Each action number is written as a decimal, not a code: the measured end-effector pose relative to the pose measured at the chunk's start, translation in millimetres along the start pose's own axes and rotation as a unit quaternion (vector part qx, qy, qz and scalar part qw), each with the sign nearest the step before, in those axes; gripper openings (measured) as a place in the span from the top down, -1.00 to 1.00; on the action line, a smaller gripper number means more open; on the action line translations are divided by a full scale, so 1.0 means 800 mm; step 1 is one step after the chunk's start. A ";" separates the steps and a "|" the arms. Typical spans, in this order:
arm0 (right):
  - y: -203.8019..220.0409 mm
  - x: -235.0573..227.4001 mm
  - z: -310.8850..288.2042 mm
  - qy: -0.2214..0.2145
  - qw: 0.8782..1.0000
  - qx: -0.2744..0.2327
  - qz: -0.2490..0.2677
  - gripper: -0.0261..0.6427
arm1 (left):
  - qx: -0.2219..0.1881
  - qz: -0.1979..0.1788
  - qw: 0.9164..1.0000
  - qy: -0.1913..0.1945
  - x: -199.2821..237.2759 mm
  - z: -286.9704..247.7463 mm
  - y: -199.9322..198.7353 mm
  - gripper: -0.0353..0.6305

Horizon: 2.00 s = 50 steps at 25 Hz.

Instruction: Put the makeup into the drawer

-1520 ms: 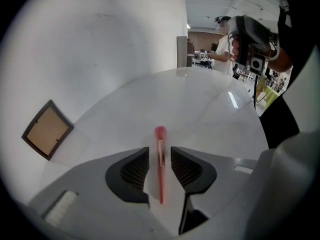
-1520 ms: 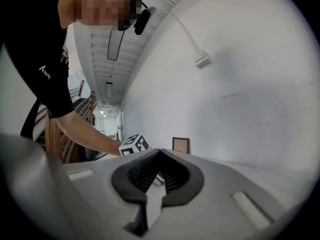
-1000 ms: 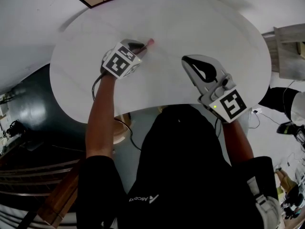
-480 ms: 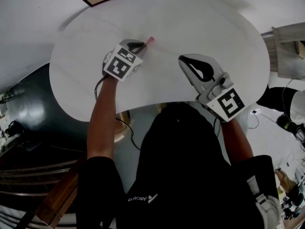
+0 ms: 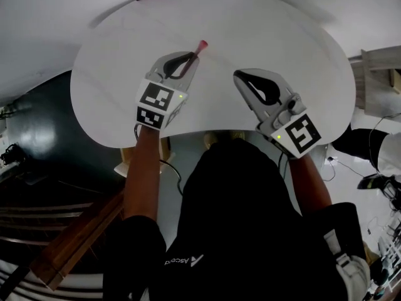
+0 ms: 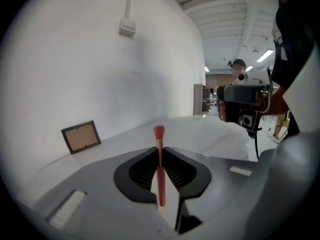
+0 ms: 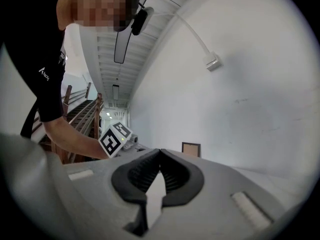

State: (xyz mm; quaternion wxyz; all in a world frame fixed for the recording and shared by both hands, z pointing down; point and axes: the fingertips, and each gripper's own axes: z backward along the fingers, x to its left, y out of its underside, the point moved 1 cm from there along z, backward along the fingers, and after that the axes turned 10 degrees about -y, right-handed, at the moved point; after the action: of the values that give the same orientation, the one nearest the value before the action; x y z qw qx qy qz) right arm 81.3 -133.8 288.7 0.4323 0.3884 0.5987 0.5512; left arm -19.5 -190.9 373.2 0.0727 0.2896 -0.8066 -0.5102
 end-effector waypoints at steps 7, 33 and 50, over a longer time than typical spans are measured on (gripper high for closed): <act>-0.017 0.034 -0.024 -0.039 0.999 -0.006 0.014 0.91 | -0.098 0.054 0.991 -0.069 0.006 0.086 -0.032 0.73; -0.047 0.205 -0.112 -0.244 0.969 -0.016 0.041 0.91 | -0.223 0.119 0.908 -0.334 0.012 0.379 -0.003 0.73; 0.005 0.315 -0.194 -0.330 0.942 0.024 0.046 0.91 | -0.111 0.182 0.876 -0.432 0.051 0.485 0.178 0.73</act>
State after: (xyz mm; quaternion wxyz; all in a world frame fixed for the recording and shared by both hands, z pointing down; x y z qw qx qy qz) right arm -147.0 53.8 273.2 0.5702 0.5862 0.4171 0.3966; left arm -269.6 134.5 307.0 -0.1593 -0.1216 -0.7343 -0.6486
